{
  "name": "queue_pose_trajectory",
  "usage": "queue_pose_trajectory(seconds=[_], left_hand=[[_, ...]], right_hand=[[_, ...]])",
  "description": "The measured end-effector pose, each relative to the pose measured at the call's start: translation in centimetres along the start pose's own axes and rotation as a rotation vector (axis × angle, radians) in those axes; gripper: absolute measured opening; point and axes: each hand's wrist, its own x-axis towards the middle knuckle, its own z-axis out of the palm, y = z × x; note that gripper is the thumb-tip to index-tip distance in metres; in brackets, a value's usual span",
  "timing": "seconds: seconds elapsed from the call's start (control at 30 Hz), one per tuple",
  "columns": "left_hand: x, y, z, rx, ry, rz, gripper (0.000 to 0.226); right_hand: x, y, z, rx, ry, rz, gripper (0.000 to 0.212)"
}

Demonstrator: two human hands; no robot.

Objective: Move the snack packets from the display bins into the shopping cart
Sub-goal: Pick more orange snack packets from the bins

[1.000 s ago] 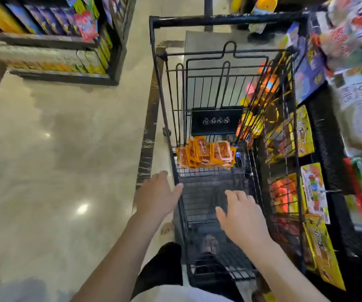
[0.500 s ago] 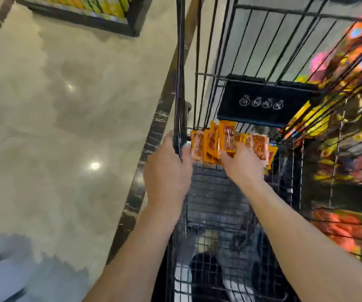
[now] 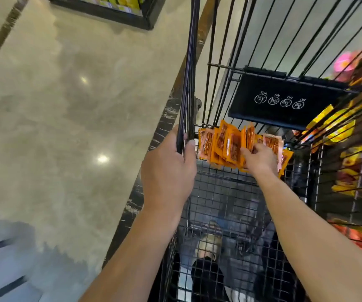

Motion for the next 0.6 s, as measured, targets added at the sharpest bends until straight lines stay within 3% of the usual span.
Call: queue_pose_trajectory(seconds=[0.17, 0.33, 0.47, 0.53, 0.6], left_hand=[[-0.2, 0.0, 0.1, -0.050, 0.025, 0.003, 0.017], [-0.2, -0.2, 0.3, -0.051, 0.041, 0.016, 0.020], [-0.5, -0.3, 0.6, -0.059, 0.044, 0.012, 0.018], [-0.7, -0.4, 0.7, -0.065, 0.045, 0.017, 0.015], [-0.9, -0.4, 0.7, -0.063, 0.049, 0.020, 0.014]], right_hand=[[-0.7, 1.1, -0.7, 0.237, -0.055, 0.019, 0.015], [-1.3, 1.8, -0.4, -0.029, 0.022, -0.094, 0.023], [-1.5, 1.2, 0.9, -0.219, -0.066, -0.079, 0.038], [-1.2, 0.9, 1.3, -0.202, -0.068, -0.046, 0.049], [-0.8, 0.8, 1.2, -0.134, -0.068, -0.043, 0.043]])
